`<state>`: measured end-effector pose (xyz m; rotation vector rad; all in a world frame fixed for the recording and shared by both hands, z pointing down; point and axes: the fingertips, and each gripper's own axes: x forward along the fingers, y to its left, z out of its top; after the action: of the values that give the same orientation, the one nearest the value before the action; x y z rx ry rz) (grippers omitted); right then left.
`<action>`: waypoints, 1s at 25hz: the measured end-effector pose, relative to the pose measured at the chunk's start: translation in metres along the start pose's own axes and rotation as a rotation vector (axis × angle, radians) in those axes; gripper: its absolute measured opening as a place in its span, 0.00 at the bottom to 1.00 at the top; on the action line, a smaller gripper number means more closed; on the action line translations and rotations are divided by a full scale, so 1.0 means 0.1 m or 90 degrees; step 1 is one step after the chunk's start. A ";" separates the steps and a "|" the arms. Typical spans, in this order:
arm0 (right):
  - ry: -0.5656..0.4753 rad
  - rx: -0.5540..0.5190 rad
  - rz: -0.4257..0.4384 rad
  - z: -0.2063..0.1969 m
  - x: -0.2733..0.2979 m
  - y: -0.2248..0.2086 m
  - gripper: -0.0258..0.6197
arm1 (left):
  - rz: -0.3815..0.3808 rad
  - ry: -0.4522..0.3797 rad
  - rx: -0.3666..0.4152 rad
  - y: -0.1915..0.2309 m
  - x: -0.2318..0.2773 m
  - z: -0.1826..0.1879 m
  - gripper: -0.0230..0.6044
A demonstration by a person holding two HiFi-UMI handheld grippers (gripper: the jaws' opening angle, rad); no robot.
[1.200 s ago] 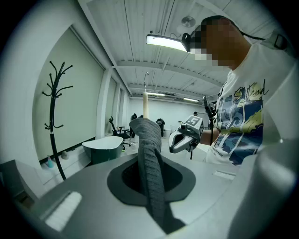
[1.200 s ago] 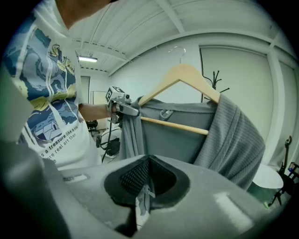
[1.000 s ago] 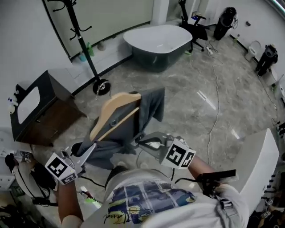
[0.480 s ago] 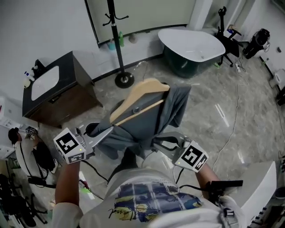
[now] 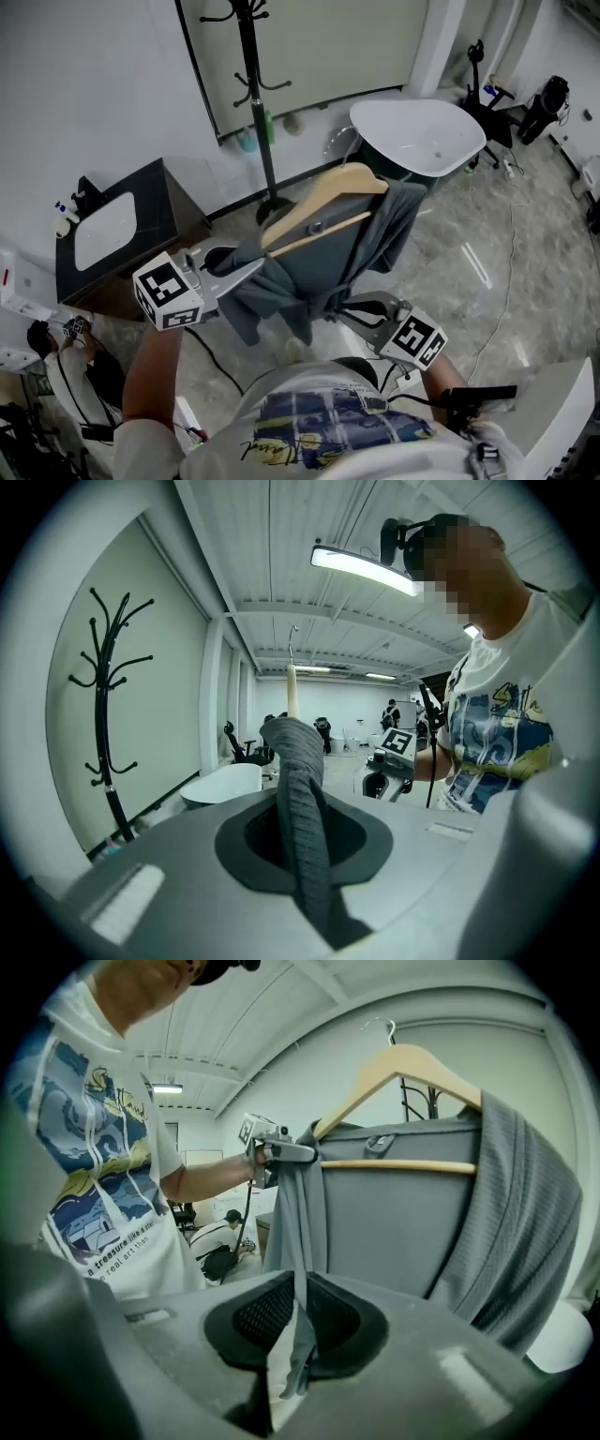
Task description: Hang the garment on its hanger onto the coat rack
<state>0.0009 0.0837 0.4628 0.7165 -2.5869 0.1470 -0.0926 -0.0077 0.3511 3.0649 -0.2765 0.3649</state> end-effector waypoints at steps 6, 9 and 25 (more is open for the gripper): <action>-0.010 -0.010 0.004 0.28 0.49 -0.48 0.11 | 0.019 -0.002 0.006 1.11 0.09 0.26 0.07; -0.005 -0.003 -0.001 0.31 0.62 -0.83 0.11 | 0.033 -0.005 0.007 1.64 0.19 0.39 0.07; -0.039 -0.037 0.040 0.60 0.96 -2.81 0.11 | 0.129 -0.019 -0.054 3.94 0.70 0.64 0.07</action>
<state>0.0478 -0.2156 0.4478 0.6281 -2.6625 0.0706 -0.0825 -0.4114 0.3139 2.9680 -0.5895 0.3067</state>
